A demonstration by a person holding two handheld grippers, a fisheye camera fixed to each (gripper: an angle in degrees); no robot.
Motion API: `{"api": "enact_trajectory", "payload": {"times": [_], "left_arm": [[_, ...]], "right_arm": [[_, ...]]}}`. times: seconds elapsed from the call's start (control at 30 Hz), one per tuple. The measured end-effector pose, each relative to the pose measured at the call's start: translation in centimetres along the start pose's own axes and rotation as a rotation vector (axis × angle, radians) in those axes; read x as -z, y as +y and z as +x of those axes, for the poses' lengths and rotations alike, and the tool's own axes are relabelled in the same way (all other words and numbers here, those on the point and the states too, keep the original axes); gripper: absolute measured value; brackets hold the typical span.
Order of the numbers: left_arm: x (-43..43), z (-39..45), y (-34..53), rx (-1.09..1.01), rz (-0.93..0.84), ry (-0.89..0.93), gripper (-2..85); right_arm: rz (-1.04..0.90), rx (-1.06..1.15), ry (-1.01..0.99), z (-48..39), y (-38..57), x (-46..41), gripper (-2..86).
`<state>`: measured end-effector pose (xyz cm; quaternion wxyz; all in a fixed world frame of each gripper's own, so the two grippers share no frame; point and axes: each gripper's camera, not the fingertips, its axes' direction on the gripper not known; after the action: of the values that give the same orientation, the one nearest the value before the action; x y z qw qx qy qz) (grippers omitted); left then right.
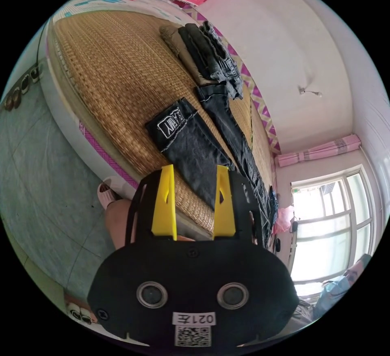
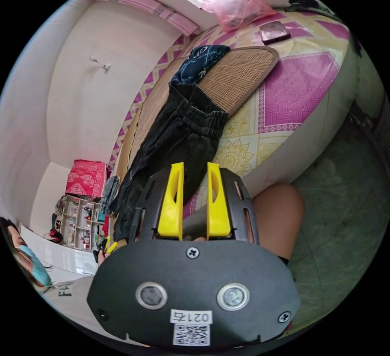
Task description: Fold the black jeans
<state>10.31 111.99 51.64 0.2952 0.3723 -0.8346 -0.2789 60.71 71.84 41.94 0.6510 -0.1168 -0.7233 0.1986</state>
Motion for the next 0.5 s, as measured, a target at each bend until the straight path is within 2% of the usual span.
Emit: {"api": "enact_trajectory", "payload": {"times": [0.33,0.5], "left_arm": [[-5.2,-0.6,0.0,0.000,0.026,-0.029,12.4],[-7.6,-1.6,0.1,0.013,0.021,-0.012,11.1]], "right_arm": [[-0.027,-0.146,-0.174,7.9,4.2,-4.0,4.5],[0.026,-0.188,-0.116,10.9,6.7,-4.1,3.9]]}}
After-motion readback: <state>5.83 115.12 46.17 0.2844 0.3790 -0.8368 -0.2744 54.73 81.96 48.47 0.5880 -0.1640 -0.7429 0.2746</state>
